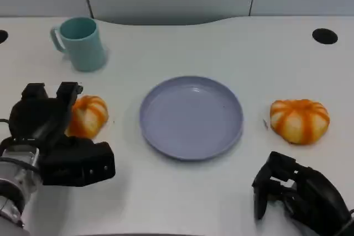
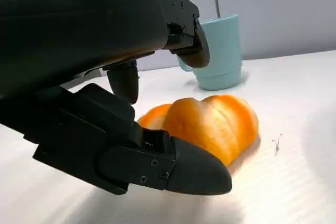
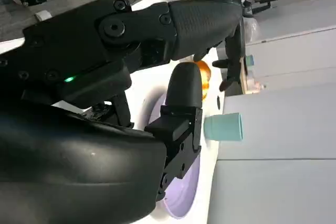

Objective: Grasp the bread from the table and place it into the plate.

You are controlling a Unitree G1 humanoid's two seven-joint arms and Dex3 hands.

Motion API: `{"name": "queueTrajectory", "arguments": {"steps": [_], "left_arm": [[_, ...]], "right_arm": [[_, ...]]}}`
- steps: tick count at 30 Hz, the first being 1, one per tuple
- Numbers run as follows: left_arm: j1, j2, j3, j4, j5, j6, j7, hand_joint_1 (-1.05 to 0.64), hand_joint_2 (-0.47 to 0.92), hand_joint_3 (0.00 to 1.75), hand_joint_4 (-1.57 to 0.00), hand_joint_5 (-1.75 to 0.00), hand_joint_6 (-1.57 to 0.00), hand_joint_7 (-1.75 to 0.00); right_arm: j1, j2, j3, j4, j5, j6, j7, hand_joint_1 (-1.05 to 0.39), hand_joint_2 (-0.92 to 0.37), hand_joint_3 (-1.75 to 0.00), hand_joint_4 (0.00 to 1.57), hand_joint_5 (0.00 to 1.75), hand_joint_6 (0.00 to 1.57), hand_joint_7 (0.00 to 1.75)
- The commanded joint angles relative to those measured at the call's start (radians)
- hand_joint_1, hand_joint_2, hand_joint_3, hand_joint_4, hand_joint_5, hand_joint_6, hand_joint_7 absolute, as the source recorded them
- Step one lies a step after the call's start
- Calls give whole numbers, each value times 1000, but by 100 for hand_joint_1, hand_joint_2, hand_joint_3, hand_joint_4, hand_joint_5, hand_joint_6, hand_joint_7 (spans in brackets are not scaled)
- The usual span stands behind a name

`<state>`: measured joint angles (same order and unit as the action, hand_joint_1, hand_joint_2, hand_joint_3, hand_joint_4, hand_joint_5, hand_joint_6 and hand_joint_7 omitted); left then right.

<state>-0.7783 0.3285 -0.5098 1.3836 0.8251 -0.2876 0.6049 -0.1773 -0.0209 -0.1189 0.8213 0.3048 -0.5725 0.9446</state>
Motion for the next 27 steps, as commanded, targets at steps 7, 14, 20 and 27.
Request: {"name": "queueTrajectory", "arguments": {"steps": [7, 14, 20, 27], "left_arm": [[-46, -1, -11, 13, -2, 58, -54, -105, 91, 22, 0, -175, 0, -101], [-48, -22, -15, 15, 1, 71, -24, -105, 61, 86, -32, -175, -3, -172], [-47, -29, -3, 16, -9, 76, -13, -105, 35, 146, -82, -175, -64, -175], [-54, -28, -7, 17, 1, 86, -13, -105, 26, 155, -109, -175, -88, -175]], "right_arm": [[2, -9, -1, -11, 8, -3, -8, -69, -92, -32, 58, 175, 44, 142], [0, -5, 0, -5, 7, -22, -7, -71, -92, -33, 57, 175, 43, 142], [6, -4, 3, -22, 7, -21, -12, -71, -92, -32, 59, 175, 44, 142], [0, -3, -3, -28, 25, 10, -8, -70, -92, -32, 59, 175, 44, 143]]}}
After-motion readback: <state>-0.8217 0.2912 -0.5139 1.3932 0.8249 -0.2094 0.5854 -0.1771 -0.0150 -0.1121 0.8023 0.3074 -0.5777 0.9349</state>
